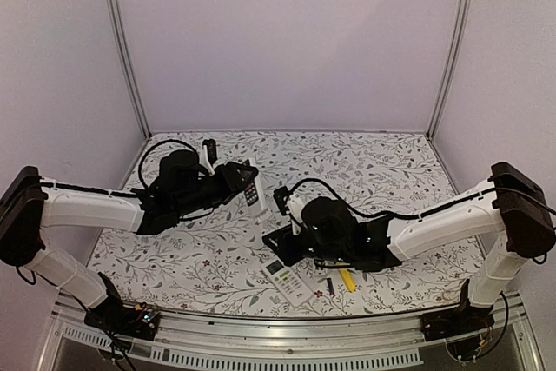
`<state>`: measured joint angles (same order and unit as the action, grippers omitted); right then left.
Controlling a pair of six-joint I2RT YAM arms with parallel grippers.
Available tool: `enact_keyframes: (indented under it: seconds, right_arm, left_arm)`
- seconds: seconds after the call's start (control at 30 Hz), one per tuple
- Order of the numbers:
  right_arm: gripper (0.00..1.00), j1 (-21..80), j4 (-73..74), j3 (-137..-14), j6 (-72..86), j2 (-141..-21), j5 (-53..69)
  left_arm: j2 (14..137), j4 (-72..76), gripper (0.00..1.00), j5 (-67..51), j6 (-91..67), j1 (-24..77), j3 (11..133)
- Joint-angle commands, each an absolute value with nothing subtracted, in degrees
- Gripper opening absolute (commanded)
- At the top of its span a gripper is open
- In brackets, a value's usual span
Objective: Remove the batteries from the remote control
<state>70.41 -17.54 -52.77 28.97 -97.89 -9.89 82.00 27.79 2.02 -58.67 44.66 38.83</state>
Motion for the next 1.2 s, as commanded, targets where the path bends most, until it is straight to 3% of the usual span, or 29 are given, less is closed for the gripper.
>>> enact_keyframes:
  seconds: [0.0,0.23,0.53,0.97,1.17]
  right_arm:
    - [0.22,70.7,-16.2,-51.2,29.9,-96.1,-10.1]
    - [0.20,70.6,-14.8,-50.7,31.3,-95.4,-13.2]
    - [0.29,70.2,-14.4,-49.7,30.5,-93.1,-14.6]
    - [0.96,65.4,-21.0,-42.4,29.9,-78.0,-6.7]
    - [0.99,64.6,-24.2,-41.4,29.3,-71.1,-3.7]
  left_arm:
    - [81.9,29.5,0.30,3.4,-58.1,43.8,38.3]
    - [81.8,30.0,0.30,3.1,-58.0,43.6,37.9]
    - [82.2,37.9,0.30,-1.2,-56.6,43.6,35.0]
    - [75.2,54.3,0.31,-14.3,-50.4,44.1,30.1]
    - [75.7,62.5,0.31,-23.0,-48.6,45.1,30.5]
